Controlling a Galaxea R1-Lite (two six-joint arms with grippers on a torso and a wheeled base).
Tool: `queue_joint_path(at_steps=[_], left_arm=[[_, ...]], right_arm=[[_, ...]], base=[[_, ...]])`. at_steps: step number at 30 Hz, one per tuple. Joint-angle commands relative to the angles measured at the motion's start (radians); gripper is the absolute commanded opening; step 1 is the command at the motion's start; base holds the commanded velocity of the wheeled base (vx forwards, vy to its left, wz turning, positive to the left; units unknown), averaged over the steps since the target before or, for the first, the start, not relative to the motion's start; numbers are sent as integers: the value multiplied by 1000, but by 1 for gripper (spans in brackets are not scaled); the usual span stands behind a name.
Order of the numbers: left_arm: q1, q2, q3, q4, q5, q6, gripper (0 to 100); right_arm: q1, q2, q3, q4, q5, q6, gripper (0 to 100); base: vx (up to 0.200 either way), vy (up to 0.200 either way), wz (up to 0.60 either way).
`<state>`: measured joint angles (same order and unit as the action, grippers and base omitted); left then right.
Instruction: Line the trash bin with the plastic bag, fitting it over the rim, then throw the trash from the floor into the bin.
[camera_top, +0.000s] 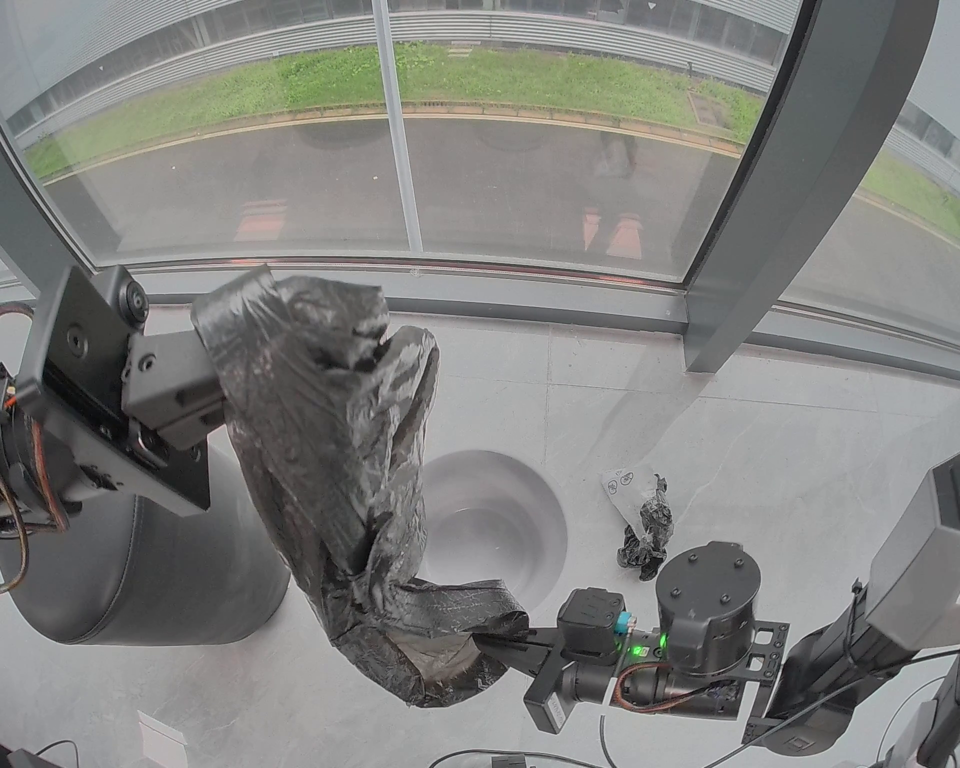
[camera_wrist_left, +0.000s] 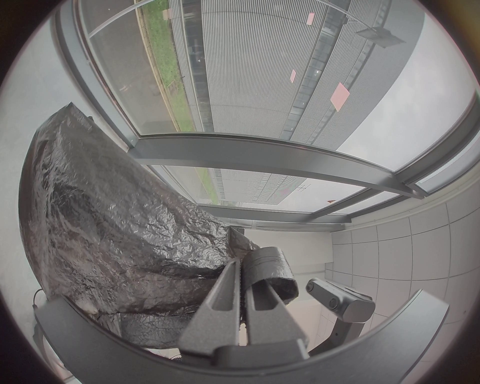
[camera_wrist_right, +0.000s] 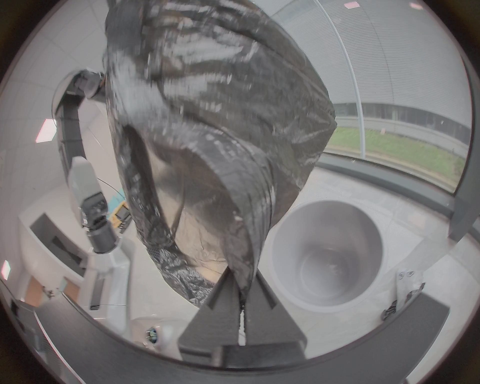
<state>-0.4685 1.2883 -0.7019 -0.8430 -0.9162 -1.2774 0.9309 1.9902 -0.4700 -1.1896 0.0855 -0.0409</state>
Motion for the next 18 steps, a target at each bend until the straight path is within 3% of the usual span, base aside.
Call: queue_joint_path(at_steps=[1,3,5,6,13,18], left_arm=[[7,54,75,-61,0,1,0],[7,74,88,-77,0,-5,0],[7,75,90,-79,0,-5,0],[7,101,108,-80,-1,1,0],[7,180,108,-85,-3,6,0],[5,250,130,-169,-3,0,0]], right_arm=[[-72,-125,-13,108,141,64,0],[-98,-159,-27,163,217,107,0],[-99,-160,-27,168,221,110,0],[-113,-195,-36,211,292,165,0],[-124,-206,-29,229,372,185,0],[-130,-199,-22,239,439,222,0]], base=[[0,0,0],[0,0,0],[0,0,0],[0,0,0],[0,0,0],[0,0,0]])
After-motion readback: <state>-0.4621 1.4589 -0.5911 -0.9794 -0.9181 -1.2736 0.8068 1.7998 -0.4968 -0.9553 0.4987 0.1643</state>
